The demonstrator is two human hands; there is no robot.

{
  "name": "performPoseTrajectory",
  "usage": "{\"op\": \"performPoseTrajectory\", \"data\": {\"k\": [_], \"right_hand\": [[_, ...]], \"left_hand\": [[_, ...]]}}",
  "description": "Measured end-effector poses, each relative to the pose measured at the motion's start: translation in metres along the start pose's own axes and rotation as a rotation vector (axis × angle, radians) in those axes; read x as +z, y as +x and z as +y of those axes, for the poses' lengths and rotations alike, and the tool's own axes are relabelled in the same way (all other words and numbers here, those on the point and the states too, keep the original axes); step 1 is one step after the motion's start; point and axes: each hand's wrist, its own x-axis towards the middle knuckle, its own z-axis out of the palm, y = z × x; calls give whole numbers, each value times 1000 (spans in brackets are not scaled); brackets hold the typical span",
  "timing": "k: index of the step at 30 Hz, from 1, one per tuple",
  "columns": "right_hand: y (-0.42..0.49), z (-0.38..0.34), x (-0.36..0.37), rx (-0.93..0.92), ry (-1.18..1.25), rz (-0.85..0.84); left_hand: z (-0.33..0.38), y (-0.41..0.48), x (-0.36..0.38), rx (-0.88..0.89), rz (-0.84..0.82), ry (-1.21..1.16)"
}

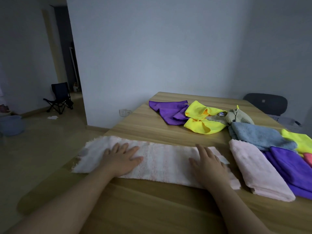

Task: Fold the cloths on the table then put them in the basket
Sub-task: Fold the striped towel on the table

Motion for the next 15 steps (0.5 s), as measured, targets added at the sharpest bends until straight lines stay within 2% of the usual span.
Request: {"op": "performPoseTrajectory", "data": {"k": [4, 7, 10, 15], "right_hand": [[-9, 12, -4, 86, -75, -30], [-11, 13, -5, 156, -103, -7], [-12, 13, -10, 225, -137, 54], [-13, 15, -9, 313, -138, 56]], "left_hand": [[-8, -1, -21, -93, -79, 23], [12, -8, -21, 27, 76, 35], [28, -17, -4, 101, 49, -31], [20, -17, 2, 91, 47, -19]]}}
